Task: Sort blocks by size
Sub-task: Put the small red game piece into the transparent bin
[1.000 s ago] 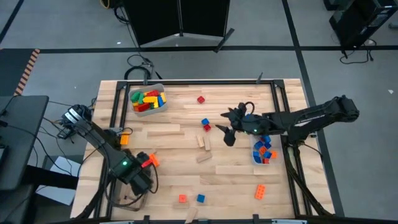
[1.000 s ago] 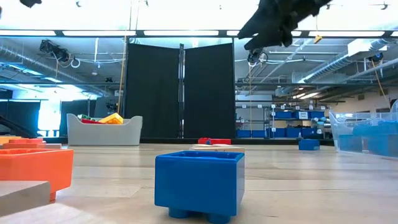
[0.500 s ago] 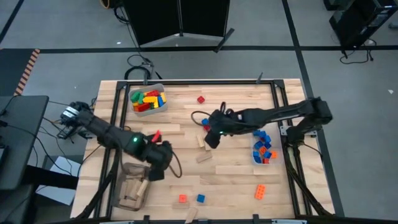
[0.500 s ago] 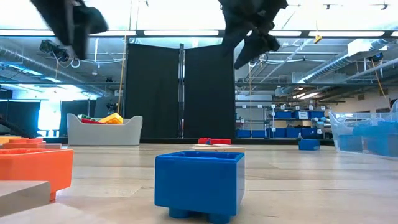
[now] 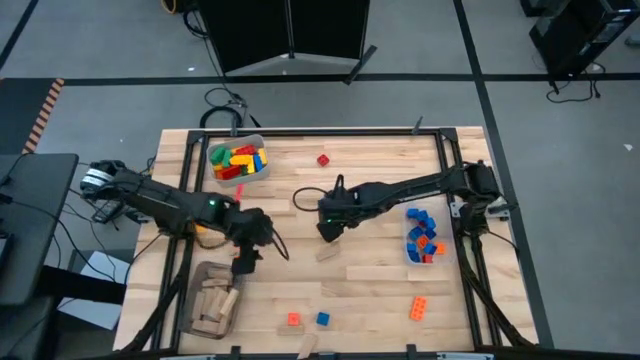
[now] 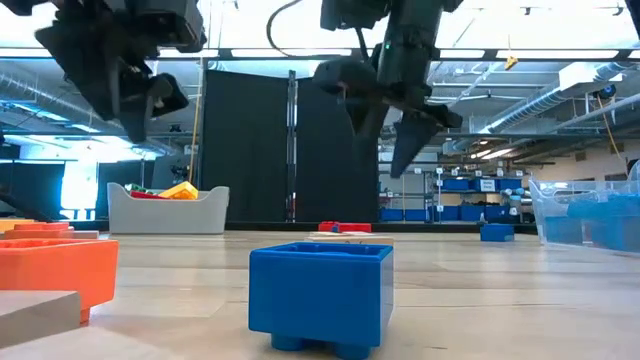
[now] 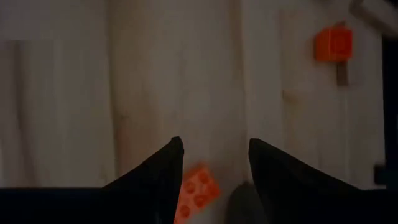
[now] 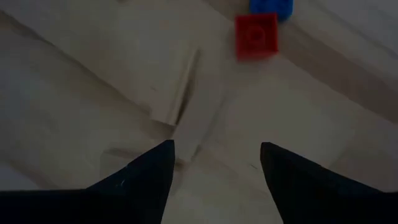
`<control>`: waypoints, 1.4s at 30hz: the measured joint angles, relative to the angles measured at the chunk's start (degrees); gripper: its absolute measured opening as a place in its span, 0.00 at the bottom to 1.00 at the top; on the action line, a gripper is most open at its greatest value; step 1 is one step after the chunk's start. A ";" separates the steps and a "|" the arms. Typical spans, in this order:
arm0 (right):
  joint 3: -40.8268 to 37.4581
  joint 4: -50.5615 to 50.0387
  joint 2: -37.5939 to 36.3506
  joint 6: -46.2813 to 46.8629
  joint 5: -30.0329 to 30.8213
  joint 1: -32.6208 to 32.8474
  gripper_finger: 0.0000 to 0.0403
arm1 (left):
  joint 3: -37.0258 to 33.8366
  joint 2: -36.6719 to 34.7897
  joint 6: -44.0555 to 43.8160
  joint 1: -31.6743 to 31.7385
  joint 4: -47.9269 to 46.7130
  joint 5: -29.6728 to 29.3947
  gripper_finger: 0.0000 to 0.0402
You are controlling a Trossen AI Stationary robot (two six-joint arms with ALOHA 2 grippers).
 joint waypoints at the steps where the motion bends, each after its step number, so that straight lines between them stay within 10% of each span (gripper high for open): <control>1: 0.00 -0.16 0.56 0.36 -0.02 -0.04 0.62 | -1.56 -1.82 -0.31 0.68 1.17 -0.10 0.47; 16: 0.04 7.81 2.18 -3.70 3.09 -7.80 0.62 | -14.36 -30.46 0.79 11.74 0.74 -2.66 0.47; 31: -0.07 11.77 12.90 -14.93 1.61 -9.81 0.76 | -14.51 -36.88 0.44 12.45 3.36 -7.62 0.47; 42: 0.08 11.85 13.40 -14.68 3.02 -9.94 0.37 | -14.51 -36.83 0.41 12.45 4.43 -12.53 0.47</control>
